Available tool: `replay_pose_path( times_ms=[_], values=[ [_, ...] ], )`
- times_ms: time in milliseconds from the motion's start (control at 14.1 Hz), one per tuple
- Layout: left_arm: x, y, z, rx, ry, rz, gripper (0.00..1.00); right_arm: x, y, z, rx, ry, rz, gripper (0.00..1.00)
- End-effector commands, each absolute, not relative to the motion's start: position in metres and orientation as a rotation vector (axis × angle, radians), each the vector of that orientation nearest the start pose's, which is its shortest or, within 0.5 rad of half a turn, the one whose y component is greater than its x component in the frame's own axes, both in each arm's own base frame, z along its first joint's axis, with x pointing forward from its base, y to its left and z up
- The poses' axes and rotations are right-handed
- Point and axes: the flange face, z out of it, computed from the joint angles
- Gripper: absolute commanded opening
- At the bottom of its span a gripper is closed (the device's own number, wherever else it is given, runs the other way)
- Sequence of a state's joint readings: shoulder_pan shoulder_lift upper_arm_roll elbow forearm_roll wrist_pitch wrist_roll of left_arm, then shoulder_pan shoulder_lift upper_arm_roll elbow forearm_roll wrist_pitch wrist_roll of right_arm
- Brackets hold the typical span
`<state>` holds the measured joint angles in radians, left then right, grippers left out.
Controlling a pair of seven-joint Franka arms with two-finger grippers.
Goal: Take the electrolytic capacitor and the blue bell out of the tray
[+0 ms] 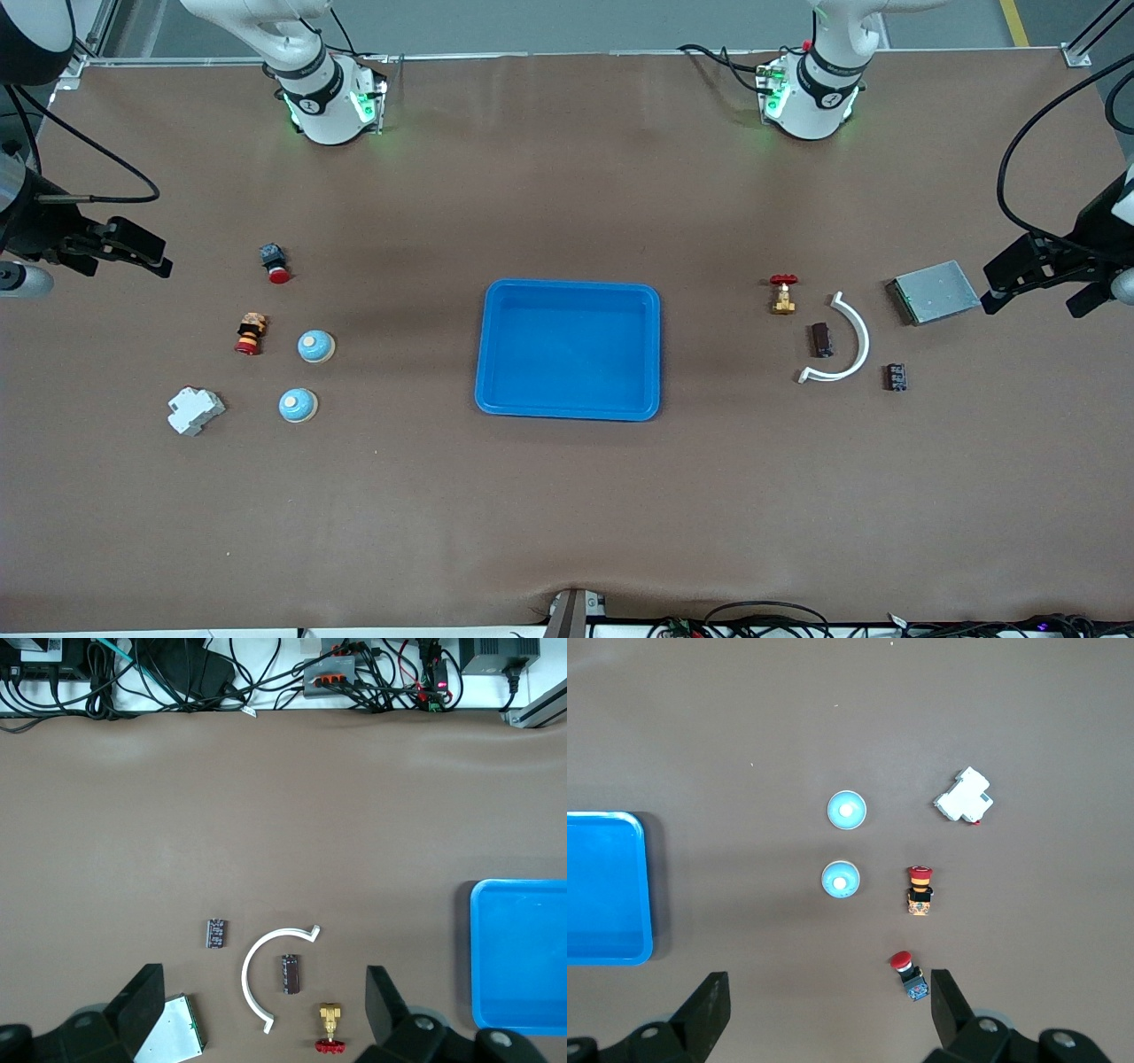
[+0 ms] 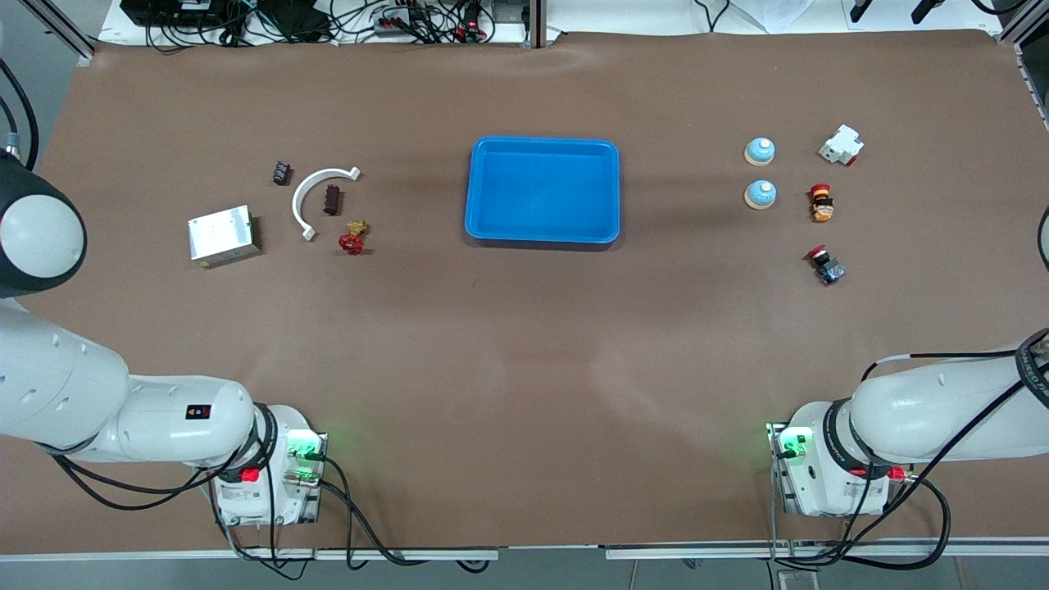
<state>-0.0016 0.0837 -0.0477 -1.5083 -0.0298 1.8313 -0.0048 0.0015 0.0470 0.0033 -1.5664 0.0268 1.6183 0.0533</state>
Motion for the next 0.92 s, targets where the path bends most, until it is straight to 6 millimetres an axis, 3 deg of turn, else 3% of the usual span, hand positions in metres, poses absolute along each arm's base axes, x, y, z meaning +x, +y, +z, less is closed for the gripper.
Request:
replay_pose_path(
  times_ms=[0, 212, 495, 637, 707, 849],
  values=[
    [0.606, -0.034, 0.626, -3.155, 0.088, -0.356, 1.00, 0.566, 0.007, 0.607, -3.116, 0.062, -0.021, 1.00],
    [0.601, -0.034, 0.623, -3.154, 0.090, -0.274, 1.00, 0.566, 0.005, 0.608, -3.117, -0.012, -0.024, 1.00],
    [0.583, -0.037, 0.633, -3.171, 0.085, -0.184, 1.00, 0.566, 0.005, 0.607, -3.112, -0.010, -0.022, 1.00],
    [0.580, -0.039, 0.635, -3.170, -0.103, -0.173, 1.00, 0.566, 0.004, 0.607, -3.112, -0.007, -0.022, 1.00],
    [0.580, -0.038, 0.635, -3.164, -0.099, -0.172, 1.00, 0.566, 0.004, 0.607, -3.109, 0.005, -0.026, 1.00],
    [0.580, -0.039, 0.636, -3.159, 0.071, -0.176, 1.00, 0.567, 0.004, 0.607, -3.105, 0.043, -0.033, 1.00]
  ],
)
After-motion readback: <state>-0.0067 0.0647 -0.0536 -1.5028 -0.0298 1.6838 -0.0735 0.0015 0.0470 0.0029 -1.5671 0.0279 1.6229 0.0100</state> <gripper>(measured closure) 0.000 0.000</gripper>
